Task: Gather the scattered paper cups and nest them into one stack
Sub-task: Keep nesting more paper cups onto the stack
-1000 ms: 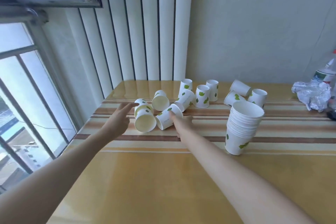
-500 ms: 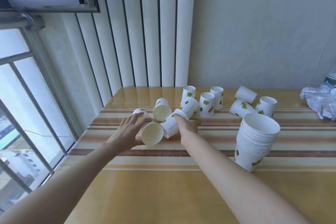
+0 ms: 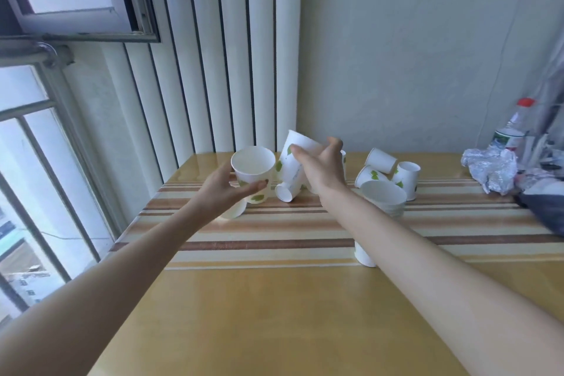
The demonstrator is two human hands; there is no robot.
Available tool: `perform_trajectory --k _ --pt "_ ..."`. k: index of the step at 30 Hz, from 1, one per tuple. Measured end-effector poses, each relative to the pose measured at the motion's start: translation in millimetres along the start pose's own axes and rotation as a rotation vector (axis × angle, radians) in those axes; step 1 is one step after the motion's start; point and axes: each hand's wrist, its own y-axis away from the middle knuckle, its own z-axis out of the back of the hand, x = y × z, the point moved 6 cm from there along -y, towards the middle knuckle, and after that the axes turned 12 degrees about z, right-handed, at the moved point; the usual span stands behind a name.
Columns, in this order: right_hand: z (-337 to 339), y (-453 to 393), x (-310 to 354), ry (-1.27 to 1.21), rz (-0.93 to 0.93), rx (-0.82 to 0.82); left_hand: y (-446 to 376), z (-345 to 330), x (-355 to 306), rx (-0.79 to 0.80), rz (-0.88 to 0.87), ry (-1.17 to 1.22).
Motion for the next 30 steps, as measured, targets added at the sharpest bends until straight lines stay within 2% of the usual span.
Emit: perform_trajectory --k 6,13,18,23,27,30 --pt "78.5 -1.1 28.4 0.153 0.122 0.005 10.2 -31.5 -47.2 0.048 -0.036 0.122" --pt "156.6 14.3 -1.5 0.278 0.134 0.018 17.6 -77.4 -75.9 0.108 -0.06 0.175" --pt "161.2 19.3 -23.2 0.218 0.125 0.013 20.6 -95.5 -83.6 0.12 -0.065 0.211" --pt "143.7 26.8 -39.9 0.345 0.164 0.175 23.6 -98.6 -92.8 0.086 -0.076 0.263" --pt "143.1 39.2 -55.4 0.405 0.217 0.254 27.1 -104.0 -107.1 0.082 -0.104 0.288" --pt "146.7 38.2 -62.5 0.518 0.246 0.252 26.0 -112.3 -120.4 0.08 -0.122 0.298"
